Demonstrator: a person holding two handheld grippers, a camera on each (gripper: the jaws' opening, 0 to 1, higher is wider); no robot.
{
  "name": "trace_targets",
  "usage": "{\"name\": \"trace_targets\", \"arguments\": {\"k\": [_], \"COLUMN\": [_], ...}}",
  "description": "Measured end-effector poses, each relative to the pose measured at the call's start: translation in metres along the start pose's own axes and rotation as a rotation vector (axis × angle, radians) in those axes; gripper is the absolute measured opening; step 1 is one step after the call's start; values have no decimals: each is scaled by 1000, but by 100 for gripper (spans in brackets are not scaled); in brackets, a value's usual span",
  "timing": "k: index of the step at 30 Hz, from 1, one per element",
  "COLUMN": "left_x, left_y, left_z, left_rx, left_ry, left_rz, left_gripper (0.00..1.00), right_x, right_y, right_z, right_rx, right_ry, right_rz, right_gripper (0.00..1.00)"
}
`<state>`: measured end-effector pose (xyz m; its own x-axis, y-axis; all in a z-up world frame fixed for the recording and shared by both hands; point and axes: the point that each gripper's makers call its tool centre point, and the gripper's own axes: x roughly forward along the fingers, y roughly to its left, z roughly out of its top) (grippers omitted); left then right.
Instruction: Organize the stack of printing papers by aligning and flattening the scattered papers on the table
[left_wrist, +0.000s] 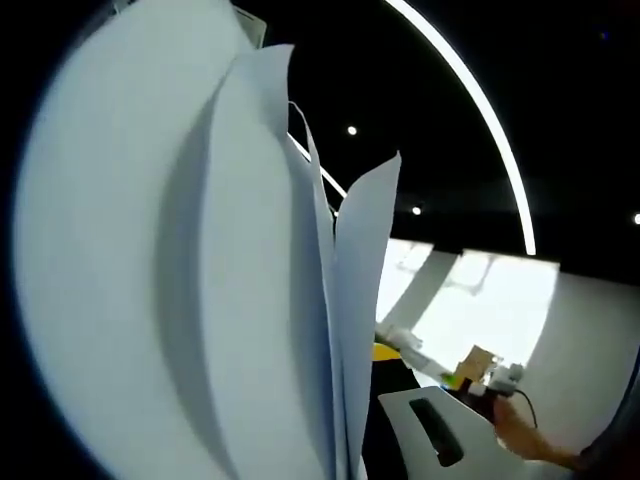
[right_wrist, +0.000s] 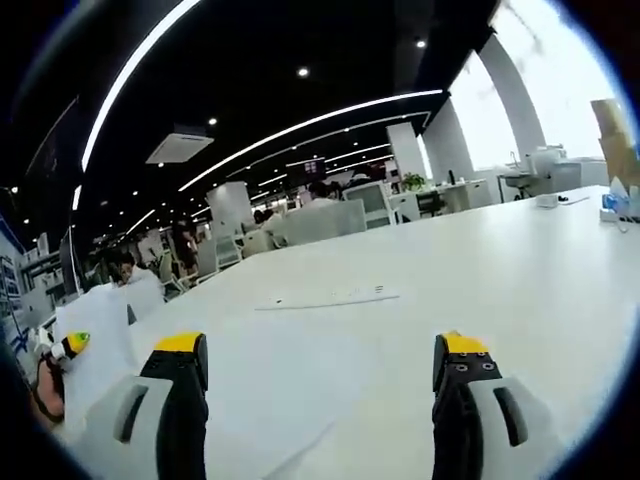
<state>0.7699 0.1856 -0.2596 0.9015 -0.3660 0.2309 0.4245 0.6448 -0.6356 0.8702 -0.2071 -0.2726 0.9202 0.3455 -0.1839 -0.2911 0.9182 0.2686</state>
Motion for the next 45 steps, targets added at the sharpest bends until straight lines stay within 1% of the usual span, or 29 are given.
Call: {"name": "trace_targets", "arguments": {"k": [8, 13, 20, 27, 36, 45], "left_x": [1, 2, 3, 3, 3, 3], "left_y": [-1, -1, -2, -3, -2, -2], "left_z": [0, 0, -1, -1, -1, -1], "left_rx": [5, 12, 26, 30, 27, 27], "left_ry": [2, 5, 12, 16, 15, 16], "left_rz": [1, 2, 2, 2, 1, 0], "left_gripper": [6, 6, 6, 6, 6, 6], "right_x": [3, 6, 9, 10, 13, 14], "right_y": [-5, -9, -13, -21, -22, -26], "right_z": [-3, -11, -22, -24, -28, -30], "right_rx": [11, 4, 16, 23, 12, 7], "right_ry": [-1, 18, 41, 44, 54, 58], "right_rz": [-1, -5, -3, -18, -19, -26], "right_gripper": [88, 88, 88, 87, 87, 87]}}
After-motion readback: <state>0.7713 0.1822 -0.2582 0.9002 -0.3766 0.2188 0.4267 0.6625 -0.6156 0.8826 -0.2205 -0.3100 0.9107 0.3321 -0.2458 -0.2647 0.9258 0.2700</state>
